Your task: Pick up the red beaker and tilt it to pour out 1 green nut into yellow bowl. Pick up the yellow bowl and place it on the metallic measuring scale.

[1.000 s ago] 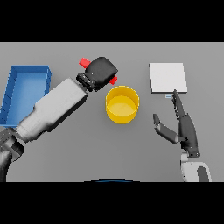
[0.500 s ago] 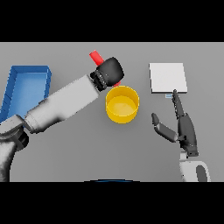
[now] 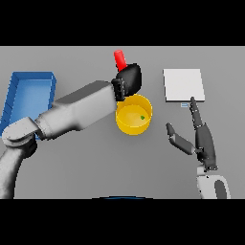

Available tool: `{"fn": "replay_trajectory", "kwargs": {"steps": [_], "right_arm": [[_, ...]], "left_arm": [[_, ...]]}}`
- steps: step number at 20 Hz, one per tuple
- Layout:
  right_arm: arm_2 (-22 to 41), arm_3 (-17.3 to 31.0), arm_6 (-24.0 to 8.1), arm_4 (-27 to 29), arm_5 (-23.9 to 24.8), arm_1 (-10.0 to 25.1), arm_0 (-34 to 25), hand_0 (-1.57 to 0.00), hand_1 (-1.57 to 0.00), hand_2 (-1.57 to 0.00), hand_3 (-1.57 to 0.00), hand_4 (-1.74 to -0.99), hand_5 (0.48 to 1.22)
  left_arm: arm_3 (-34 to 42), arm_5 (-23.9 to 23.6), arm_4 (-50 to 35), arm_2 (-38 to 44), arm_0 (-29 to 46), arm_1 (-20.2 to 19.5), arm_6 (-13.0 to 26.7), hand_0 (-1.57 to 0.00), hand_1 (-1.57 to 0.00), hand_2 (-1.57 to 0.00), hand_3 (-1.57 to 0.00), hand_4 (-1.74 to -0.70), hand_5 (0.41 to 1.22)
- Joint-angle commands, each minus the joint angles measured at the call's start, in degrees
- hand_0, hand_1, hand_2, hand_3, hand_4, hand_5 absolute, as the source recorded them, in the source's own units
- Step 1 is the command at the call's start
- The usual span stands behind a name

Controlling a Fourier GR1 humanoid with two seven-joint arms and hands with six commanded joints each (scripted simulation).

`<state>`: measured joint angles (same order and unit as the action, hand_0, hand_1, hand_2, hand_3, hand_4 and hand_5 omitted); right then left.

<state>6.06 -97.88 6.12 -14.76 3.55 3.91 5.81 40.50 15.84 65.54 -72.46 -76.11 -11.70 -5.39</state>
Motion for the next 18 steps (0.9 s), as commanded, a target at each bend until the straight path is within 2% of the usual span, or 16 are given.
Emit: {"fn": "replay_trajectory", "kwargs": {"steps": [1, 3, 7, 10, 13, 15, 16, 18], "right_arm": [[0.2, 0.0, 0.8, -0.3, 0.0, 0.0, 0.3, 0.00, 0.00, 0.00, 0.00, -1.159, 0.632], [0.2, -0.4, 1.2, -0.3, 0.1, 0.0, 1.2, 0.00, 0.00, 0.00, 0.00, -1.160, 0.635], [0.1, -1.0, 0.2, 0.2, 0.0, -0.1, 0.6, 0.00, 0.00, 0.00, 0.00, -1.154, 0.635], [-0.5, -0.3, 0.2, 1.5, -0.7, 0.0, -0.2, 0.00, 0.00, 0.00, 0.00, -1.157, 0.638], [-0.1, 0.0, 2.3, 1.3, -0.9, -0.2, 0.5, 0.00, 0.00, 0.00, 0.00, -1.154, 0.654], [0.1, 0.1, 2.0, 0.8, -0.6, -0.2, 0.1, 0.00, 0.00, 0.00, 0.00, -1.160, 0.660], [0.0, -0.1, 1.7, 0.7, -0.4, -0.1, -0.5, 0.00, 0.00, 0.00, 0.00, -1.160, 0.663], [0.3, 0.5, 2.1, 1.2, -1.0, -0.5, -0.4, 0.00, 0.00, 0.00, 0.00, -1.160, 0.661]], "left_arm": [[-0.4, -0.2, 0.6, -1.0, -0.1, 0.5, 0.4, -1.57, -1.57, -1.57, -1.57, -1.73, 1.221], [-1.4, -0.1, 1.3, -2.8, -1.4, 1.8, 0.9, -1.57, -1.57, -1.57, -1.57, -1.73, 1.221], [-2.0, -0.4, 1.8, -5.5, -4.2, 2.4, -0.4, -1.57, -1.57, -1.57, -1.57, -1.72, 1.221], [-3.4, -0.5, 1.1, -6.0, -8.6, 1.3, -2.5, -1.57, -1.57, -1.57, -1.57, -1.72, 1.221], [-5.7, -2.0, 0.1, -5.1, -13.9, -1.4, -3.0, -1.57, -1.57, -1.57, -1.57, -1.73, 1.221], [-9.4, -4.9, -2.2, -2.4, -17.5, -3.2, -3.3, -1.57, -1.57, -1.57, -1.18, -1.73, 1.221], [-12.5, -5.7, -3.6, -0.5, -19.0, -3.7, -1.5, -1.57, -1.57, -1.57, -1.26, -1.73, 1.221], [-17.6, -6.4, -8.8, 4.6, -21.8, -5.3, -0.6, -1.57, -1.57, -1.57, -1.37, -1.73, 1.221]]}}
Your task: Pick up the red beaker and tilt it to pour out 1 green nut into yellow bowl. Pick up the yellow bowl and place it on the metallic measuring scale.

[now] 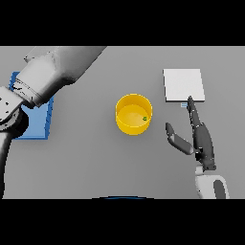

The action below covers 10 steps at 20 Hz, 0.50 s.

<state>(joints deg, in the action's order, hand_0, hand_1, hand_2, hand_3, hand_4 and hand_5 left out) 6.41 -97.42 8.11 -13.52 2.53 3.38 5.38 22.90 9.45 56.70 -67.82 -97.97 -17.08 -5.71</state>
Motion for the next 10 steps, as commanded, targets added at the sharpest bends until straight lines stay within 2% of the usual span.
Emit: {"fn": "replay_trajectory", "kwargs": {"steps": [1, 3, 5, 7, 10], "right_arm": [[0.2, -0.1, 0.1, -0.1, 0.1, -0.2, 0.1, 0.00, 0.00, 0.00, 0.00, -1.156, 0.658], [-0.3, 0.1, -1.1, -1.4, 1.3, 0.5, -0.8, 0.00, 0.00, 0.00, 0.00, -1.146, 0.641], [0.7, 0.4, -0.3, -3.6, 2.3, 0.4, -0.3, 0.00, 0.00, 0.00, 0.00, -1.144, 0.633], [0.3, 0.8, -0.1, -1.9, 1.4, 0.0, -0.9, 0.00, 0.00, 0.00, 0.00, -1.129, 0.625], [-0.3, 1.5, 0.5, 2.1, -1.1, -0.4, -1.6, 0.00, 0.00, 0.00, 0.00, -1.083, 0.625]], "left_arm": [[-2.9, -0.3, -3.0, 3.1, -0.7, -0.2, 1.2, -1.57, -1.57, -1.57, -1.41, -1.73, 1.221], [-6.6, -0.8, -12.1, 11.5, -1.1, -2.8, 3.5, -1.57, -1.57, -1.57, -1.47, -1.73, 1.221], [-10.0, -1.9, -20.6, 19.0, -0.8, -5.5, 7.0, -1.57, -1.57, -1.57, -1.42, -1.74, 1.221], [-13.1, -3.8, -27.0, 24.0, 0.1, -8.7, 8.7, -1.57, -1.57, -1.57, -1.39, -1.74, 1.221], [-16.0, -7.4, -37.2, 31.0, 4.8, -13.0, 9.2, -1.57, -1.57, -1.57, -1.48, -1.74, 1.221]]}}
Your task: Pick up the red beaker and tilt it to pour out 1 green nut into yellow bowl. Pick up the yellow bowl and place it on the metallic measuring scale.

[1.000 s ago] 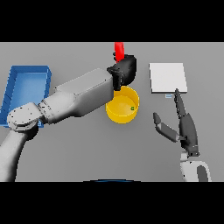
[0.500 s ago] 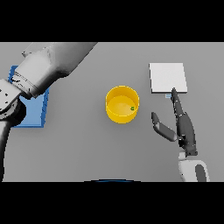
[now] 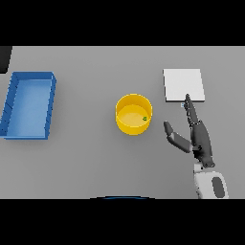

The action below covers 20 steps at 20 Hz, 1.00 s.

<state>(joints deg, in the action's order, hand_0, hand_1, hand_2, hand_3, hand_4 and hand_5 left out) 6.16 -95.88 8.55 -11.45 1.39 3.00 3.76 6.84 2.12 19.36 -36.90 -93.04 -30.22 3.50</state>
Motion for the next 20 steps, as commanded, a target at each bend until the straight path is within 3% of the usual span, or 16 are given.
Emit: {"fn": "replay_trajectory", "kwargs": {"steps": [1, 3, 7, 8, 9, 11, 14, 20], "right_arm": [[-0.2, -0.1, 0.5, 0.3, -0.3, 0.4, 0.0, 0.00, 0.00, 0.00, 0.00, -1.081, 0.631], [-0.1, -0.3, -0.3, 0.6, -0.7, 0.4, -0.5, 0.00, 0.00, 0.00, 0.00, -1.106, 0.642], [-0.5, 0.6, 1.0, 1.4, -1.8, 1.4, 0.0, 0.00, 0.00, 0.00, 0.00, -1.157, 0.666], [-0.4, -0.1, 1.2, 1.3, -1.7, 1.6, -0.2, 0.00, 0.00, 0.00, 0.00, -1.165, 0.672], [0.1, -0.1, 2.3, 0.5, -1.7, 1.7, 0.6, 0.00, 0.00, 0.00, 0.00, -1.168, 0.680], [0.6, 0.0, 1.5, -0.3, -1.7, 1.7, -0.1, 0.00, 0.00, 0.00, 0.00, -1.188, 0.696], [0.9, -0.2, 1.3, -1.0, -1.3, 1.6, 0.4, 0.00, 0.00, 0.00, 0.00, -1.194, 0.703], [0.2, 0.0, 2.7, -0.7, -1.2, 2.3, 0.9, 0.00, 0.00, 0.00, 0.00, -1.201, 0.696]], "left_arm": [[-0.5, -1.7, -2.5, 1.5, 1.6, -0.7, 1.2, -1.57, -1.57, -1.57, -1.50, -1.74, 1.221], [-0.7, -5.2, -7.2, 3.8, 6.2, -2.4, 2.8, -1.57, -1.57, -1.57, -1.52, -1.74, 1.221], [-0.3, -10.3, -15.5, 7.5, 12.9, -4.5, 11.2, -1.57, -1.57, -1.57, -1.55, -1.74, 1.221], [0.7, -11.5, -17.7, 8.6, 14.7, -5.0, 11.8, -1.57, -1.57, -1.57, -1.56, -1.74, 1.221], [2.6, -12.4, -19.6, 9.4, 16.9, -5.5, 11.5, -1.57, -1.57, -1.57, -1.52, -1.74, 1.221], [6.2, -13.3, -23.0, 10.0, 21.4, -6.4, 14.5, -1.57, -1.57, -1.57, -1.46, -1.74, 1.221], [16.4, -16.5, -28.5, 11.0, 29.9, -8.2, 17.5, -1.57, -1.57, -1.57, -1.37, -1.74, 1.221], [40.4, -27.7, -35.5, 9.0, 48.1, -12.4, 26.2, -1.57, -1.57, -1.57, -1.40, -1.74, 1.221]]}}
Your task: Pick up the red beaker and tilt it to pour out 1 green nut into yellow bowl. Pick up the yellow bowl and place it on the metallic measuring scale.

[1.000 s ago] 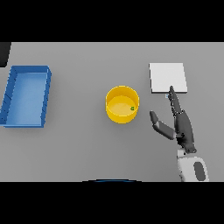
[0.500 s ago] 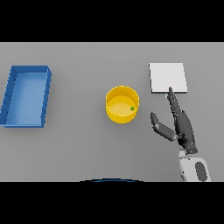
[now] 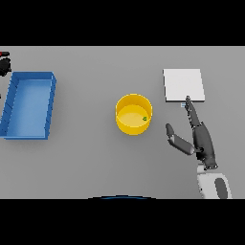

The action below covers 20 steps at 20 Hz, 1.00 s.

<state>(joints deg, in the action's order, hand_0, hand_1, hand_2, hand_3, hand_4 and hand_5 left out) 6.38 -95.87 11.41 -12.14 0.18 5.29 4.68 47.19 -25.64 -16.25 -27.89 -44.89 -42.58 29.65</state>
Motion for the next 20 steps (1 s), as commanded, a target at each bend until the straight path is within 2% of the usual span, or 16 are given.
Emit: {"fn": "replay_trajectory", "kwargs": {"steps": [1, 3, 7, 8, 9, 10, 11, 12, 14, 17, 20], "right_arm": [[0.0, 0.1, -0.8, 0.1, 0.1, -0.2, -0.7, 0.00, 0.00, 0.00, 0.00, -1.201, 0.693], [0.1, 1.0, -1.6, -0.3, 0.6, -0.8, -1.3, 0.00, 0.00, 0.00, 0.00, -1.186, 0.687], [0.4, -0.1, -2.2, 0.0, 0.2, -0.7, -1.3, 0.00, 0.00, 0.00, 0.00, -1.168, 0.679], [0.0, 0.0, -3.0, 0.3, 0.2, -0.5, -1.6, 0.00, 0.00, 0.00, 0.00, -1.165, 0.678], [0.1, 0.3, -2.7, 0.0, 0.3, -0.5, -1.3, 0.00, 0.00, 0.00, 0.00, -1.165, 0.675], [0.3, 0.5, -2.9, -0.2, 0.5, -0.8, -1.3, 0.00, 0.00, 0.00, 0.00, -1.163, 0.671], [0.4, 0.7, -2.8, -0.4, 0.6, -0.9, -1.4, 0.00, 0.00, 0.00, 0.00, -1.159, 0.669], [0.4, 0.6, -1.9, -0.5, 0.4, -0.5, -1.1, 0.00, 0.00, 0.00, 0.00, -1.161, 0.669], [0.0, 1.1, -1.5, 0.3, -0.1, -0.2, -1.3, 0.00, 0.00, 0.00, 0.00, -1.156, 0.673], [-0.1, 1.0, -1.2, 0.6, -0.2, -0.3, -1.4, 0.00, 0.00, 0.00, 0.00, -1.145, 0.685], [0.2, 0.3, -1.3, -0.1, 0.0, -0.1, -1.0, 0.00, 0.00, 0.00, 0.00, -1.160, 0.688]], "left_arm": [[3.5, -1.5, -0.3, -1.0, 1.7, -0.6, 2.2, -1.57, -1.57, -1.57, -1.39, -1.74, 1.221], [7.6, -3.3, -1.6, -2.1, 5.2, -1.4, 3.2, -1.57, -1.57, -1.57, -1.38, -1.74, 1.221], [12.6, -3.1, -6.9, -5.2, 8.5, -3.6, 5.3, -1.57, -1.57, -1.57, -1.37, -1.73, 0.955], [14.0, -1.5, -8.2, -6.2, 8.9, -4.9, 5.3, -1.57, -1.57, -1.57, -1.41, -1.66, 0.888], [15.7, -0.3, -9.1, -6.8, 9.2, -5.8, 4.3, -1.57, -1.57, -1.57, -1.37, -1.49, 0.827], [17.4, 2.4, -9.1, -7.8, 9.0, -6.9, 3.8, -1.57, -1.54, -1.49, -1.24, -1.31, 0.774], [19.0, 4.3, -9.0, -8.5, 9.9, -8.0, 1.8, -1.50, -1.38, -1.31, -1.10, -1.15, 0.740], [19.6, 7.1, -10.4, -8.0, 10.6, -8.2, -0.4, -1.25, -1.10, -1.05, -0.88, -1.03, 0.714], [20.9, 10.4, -12.3, -7.9, 11.7, -9.0, -0.8, -0.80, -0.71, -0.67, -0.57, -0.87, 0.682], [20.9, 12.3, -9.7, -9.9, 10.7, -10.3, 0.4, -0.41, -0.36, -0.34, -0.29, -0.76, 0.651], [18.5, 11.4, -8.1, -10.7, 10.7, -9.2, -0.2, -0.21, -0.18, -0.18, -0.15, -0.73, 0.647]]}}
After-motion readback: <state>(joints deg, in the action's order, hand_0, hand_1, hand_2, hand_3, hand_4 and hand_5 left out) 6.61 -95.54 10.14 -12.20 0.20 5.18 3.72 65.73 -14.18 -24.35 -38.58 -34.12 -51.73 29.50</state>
